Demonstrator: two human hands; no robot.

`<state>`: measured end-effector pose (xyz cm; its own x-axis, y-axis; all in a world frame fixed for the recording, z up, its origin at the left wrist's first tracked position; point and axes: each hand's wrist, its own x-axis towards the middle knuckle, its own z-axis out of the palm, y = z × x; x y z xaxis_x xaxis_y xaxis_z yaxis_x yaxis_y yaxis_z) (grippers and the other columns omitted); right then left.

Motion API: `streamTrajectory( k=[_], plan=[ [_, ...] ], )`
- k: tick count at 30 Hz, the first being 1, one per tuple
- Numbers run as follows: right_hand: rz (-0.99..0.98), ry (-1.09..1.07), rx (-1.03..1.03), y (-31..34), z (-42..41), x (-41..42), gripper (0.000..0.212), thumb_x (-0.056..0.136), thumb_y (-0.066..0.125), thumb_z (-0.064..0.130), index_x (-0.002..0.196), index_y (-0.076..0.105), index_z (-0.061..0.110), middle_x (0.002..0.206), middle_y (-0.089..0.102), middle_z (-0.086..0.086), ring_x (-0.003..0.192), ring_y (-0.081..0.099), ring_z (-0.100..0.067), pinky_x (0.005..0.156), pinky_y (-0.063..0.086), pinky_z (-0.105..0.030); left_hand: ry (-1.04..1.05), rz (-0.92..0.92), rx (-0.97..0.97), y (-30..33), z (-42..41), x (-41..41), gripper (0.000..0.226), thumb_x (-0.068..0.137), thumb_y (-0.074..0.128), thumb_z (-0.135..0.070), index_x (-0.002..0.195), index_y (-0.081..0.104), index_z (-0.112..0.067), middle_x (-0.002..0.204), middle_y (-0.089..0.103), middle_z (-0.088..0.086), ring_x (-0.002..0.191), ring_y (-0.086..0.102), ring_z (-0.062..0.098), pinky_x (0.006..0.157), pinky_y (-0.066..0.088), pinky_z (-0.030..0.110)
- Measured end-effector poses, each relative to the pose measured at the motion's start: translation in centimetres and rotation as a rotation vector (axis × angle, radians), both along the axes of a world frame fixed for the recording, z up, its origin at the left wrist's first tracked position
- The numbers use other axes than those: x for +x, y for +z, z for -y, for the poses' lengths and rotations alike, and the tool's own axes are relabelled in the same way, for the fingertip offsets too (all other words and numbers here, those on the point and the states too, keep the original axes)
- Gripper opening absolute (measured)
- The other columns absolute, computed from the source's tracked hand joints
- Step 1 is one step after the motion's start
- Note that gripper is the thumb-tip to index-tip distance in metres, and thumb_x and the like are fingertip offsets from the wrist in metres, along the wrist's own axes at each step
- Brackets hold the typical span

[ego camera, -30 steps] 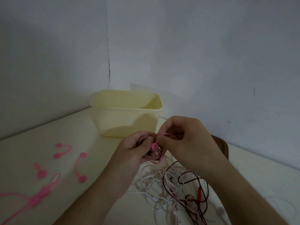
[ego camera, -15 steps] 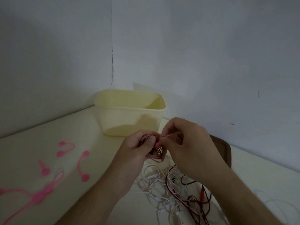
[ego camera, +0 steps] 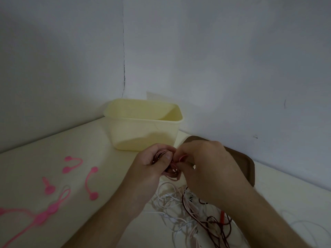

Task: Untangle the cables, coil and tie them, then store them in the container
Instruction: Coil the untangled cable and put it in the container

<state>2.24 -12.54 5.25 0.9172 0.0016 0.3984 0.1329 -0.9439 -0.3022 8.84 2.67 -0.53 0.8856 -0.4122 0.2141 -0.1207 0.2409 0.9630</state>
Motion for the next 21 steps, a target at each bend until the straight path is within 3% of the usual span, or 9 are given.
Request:
streamTrajectory(
  k=[6, 13, 17, 21],
  plan=[
    [0.078, 0.008, 0.168, -0.8, -0.6, 0.1, 0.012, 0.091, 0.078, 0.025, 0.091, 0.078, 0.036, 0.082, 0.069, 0.022, 0.079, 0.066, 0.000, 0.071, 0.058, -0.028, 0.010, 0.015, -0.001, 0.4, -0.1, -0.3, 0.026, 0.107, 0.052, -0.008, 0.105, 0.077, -0.014, 0.098, 0.077, 0.012, 0.089, 0.074, 0.025, 0.082, 0.062, 0.036],
    [0.224, 0.024, 0.217, -2.0, -1.4, 0.1, 0.022, 0.087, 0.081, 0.024, 0.092, 0.062, 0.035, 0.079, 0.063, 0.021, 0.073, 0.063, -0.005, 0.063, 0.058, -0.040, -0.026, -0.001, -0.032, 0.9, -0.3, -0.6, 0.028, 0.106, 0.050, -0.004, 0.105, 0.077, -0.015, 0.098, 0.077, 0.014, 0.087, 0.073, 0.024, 0.079, 0.059, 0.030],
    [0.223, -0.005, 0.112, -1.8, -1.4, 0.0, 0.033, 0.088, 0.076, 0.024, 0.107, 0.053, 0.039, 0.098, 0.056, 0.020, 0.082, 0.062, -0.007, 0.064, 0.058, -0.039, -0.067, 0.026, -0.031, 1.2, -0.3, -0.9, 0.026, 0.106, 0.052, -0.005, 0.108, 0.076, -0.013, 0.096, 0.076, 0.013, 0.086, 0.072, 0.024, 0.078, 0.059, 0.031],
    [0.137, -0.030, 0.030, -1.5, -0.9, 0.0, 0.049, 0.089, 0.067, 0.043, 0.135, 0.052, 0.041, 0.126, 0.050, 0.019, 0.090, 0.067, -0.009, 0.072, 0.061, -0.037, -0.068, 0.080, -0.006, 1.4, -0.3, -1.2, 0.026, 0.104, 0.053, -0.002, 0.109, 0.076, -0.013, 0.094, 0.078, 0.006, 0.085, 0.072, 0.017, 0.076, 0.057, 0.028]
  ],
)
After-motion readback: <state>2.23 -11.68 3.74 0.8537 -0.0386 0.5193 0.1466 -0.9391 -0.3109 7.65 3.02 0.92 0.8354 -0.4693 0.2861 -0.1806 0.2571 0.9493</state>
